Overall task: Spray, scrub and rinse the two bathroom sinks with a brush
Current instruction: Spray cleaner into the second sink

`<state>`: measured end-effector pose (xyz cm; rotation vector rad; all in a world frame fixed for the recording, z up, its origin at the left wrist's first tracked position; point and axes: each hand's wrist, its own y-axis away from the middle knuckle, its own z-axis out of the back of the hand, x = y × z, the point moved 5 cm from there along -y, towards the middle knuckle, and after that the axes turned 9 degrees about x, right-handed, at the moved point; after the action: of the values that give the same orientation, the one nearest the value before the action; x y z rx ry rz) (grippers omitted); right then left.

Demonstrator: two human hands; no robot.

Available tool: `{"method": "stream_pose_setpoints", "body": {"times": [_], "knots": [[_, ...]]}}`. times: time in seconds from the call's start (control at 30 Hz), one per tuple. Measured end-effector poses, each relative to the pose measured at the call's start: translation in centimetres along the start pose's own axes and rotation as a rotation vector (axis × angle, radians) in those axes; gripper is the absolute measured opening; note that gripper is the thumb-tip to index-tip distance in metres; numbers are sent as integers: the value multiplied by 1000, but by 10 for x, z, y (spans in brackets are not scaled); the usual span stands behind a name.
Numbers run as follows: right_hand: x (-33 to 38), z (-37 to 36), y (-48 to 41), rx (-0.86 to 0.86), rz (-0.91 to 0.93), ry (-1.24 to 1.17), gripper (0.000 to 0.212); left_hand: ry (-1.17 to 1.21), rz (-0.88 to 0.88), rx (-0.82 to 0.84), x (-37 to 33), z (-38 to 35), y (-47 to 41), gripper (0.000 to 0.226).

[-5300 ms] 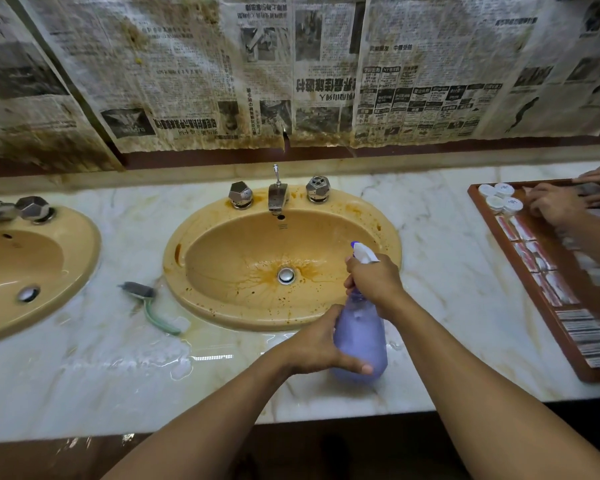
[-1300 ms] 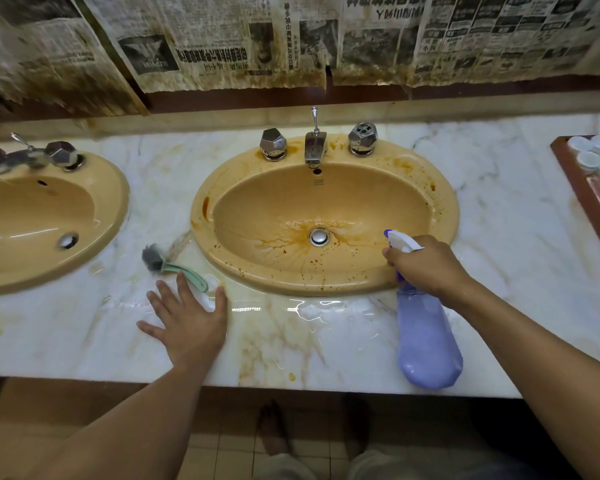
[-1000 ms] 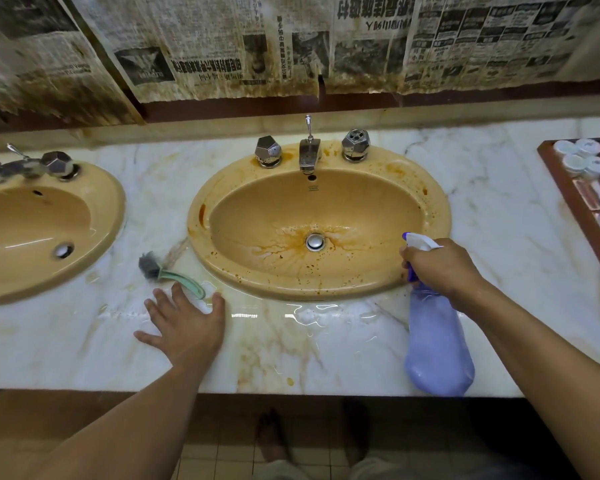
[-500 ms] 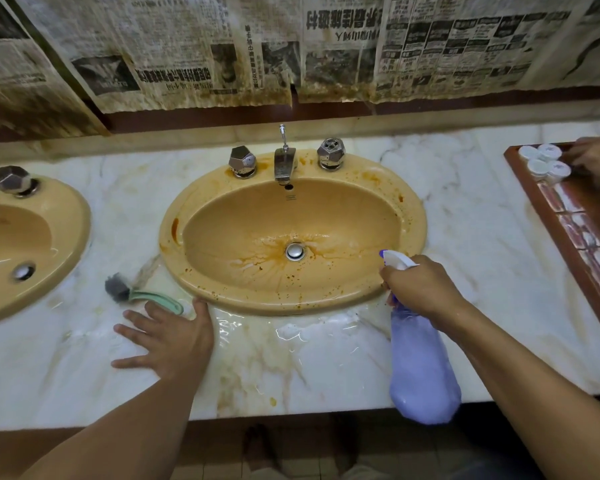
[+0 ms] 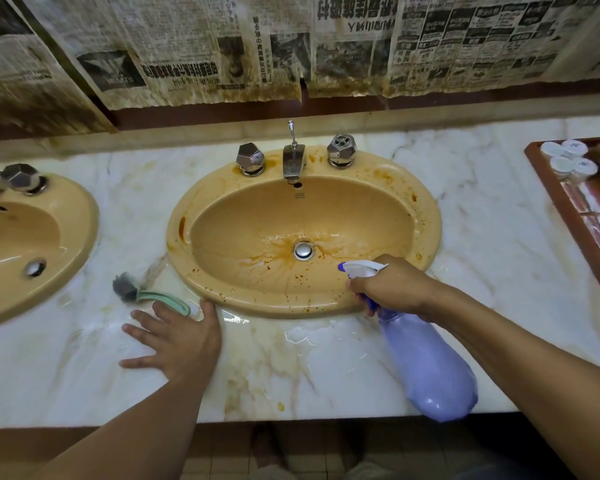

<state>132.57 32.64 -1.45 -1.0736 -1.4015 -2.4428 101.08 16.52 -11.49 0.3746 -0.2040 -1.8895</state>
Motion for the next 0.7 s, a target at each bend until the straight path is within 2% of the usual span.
{"method": "stream_pose_setpoints", "body": {"times": [0.13,0.2,0.4,0.57,0.7], "knots": [[18,-2,-7,122,54,75,36,3,-1,-2,1,-1,0,89],[28,-6,-11,146,59,85,32,-7,-2,4,1,-1,0,90],[35,-20,-30,57,24,71,19,-16,-5,-6,0,1,2,90],[50,-27,-21,64,99,153,33,-32,-5,0,0,2,2,90],[51,-43,-10,-143,198,310,38,-29,-11,2,2,2,2,90]]}}
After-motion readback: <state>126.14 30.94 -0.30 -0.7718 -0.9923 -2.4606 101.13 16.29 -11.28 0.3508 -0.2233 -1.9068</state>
